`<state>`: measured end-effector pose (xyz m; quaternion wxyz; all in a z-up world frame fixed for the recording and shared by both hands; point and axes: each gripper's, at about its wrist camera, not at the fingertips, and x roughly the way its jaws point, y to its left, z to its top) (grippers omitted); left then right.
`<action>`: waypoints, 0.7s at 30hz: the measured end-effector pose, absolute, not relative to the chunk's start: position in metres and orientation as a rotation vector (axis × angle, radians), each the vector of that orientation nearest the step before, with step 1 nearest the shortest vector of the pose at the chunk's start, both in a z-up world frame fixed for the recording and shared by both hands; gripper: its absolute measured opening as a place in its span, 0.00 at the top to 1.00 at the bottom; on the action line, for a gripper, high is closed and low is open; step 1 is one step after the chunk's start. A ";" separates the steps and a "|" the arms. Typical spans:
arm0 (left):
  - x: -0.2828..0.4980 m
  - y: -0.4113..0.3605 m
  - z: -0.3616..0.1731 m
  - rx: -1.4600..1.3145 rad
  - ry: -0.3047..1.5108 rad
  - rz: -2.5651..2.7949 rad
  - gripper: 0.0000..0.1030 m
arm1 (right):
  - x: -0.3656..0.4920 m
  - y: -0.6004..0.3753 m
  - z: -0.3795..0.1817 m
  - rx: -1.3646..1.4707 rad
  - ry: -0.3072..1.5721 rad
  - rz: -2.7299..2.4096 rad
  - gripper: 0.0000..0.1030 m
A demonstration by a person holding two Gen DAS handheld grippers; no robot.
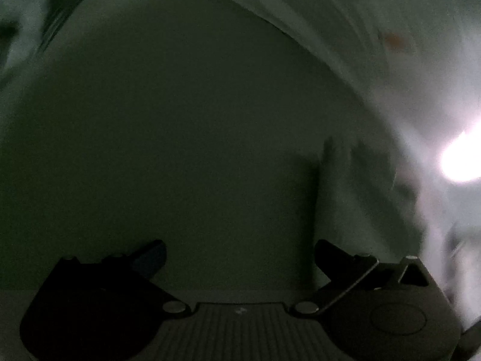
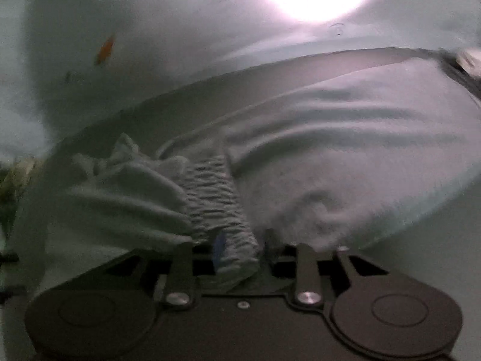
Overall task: Fold clothes
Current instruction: 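Pull the grey cuff with the right tool across the folded sweatpants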
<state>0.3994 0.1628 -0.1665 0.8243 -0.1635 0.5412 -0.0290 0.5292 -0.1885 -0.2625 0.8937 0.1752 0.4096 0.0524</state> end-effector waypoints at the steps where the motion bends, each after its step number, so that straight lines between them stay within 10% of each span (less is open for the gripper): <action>1: 0.399 0.144 -0.168 -0.213 1.161 -0.054 0.00 | 0.529 -0.191 -0.261 0.391 0.847 0.106 0.63; 9: 0.413 0.105 -0.174 -0.038 1.215 0.049 0.00 | 0.544 -0.190 -0.237 0.464 0.741 0.185 0.60; 15: 0.450 0.126 -0.165 -0.436 1.276 0.043 0.00 | 0.568 -0.174 -0.233 0.468 0.750 0.300 0.82; 21: 0.480 0.112 -0.170 -0.423 1.306 0.055 0.00 | 0.600 -0.144 -0.228 0.432 0.772 0.426 0.75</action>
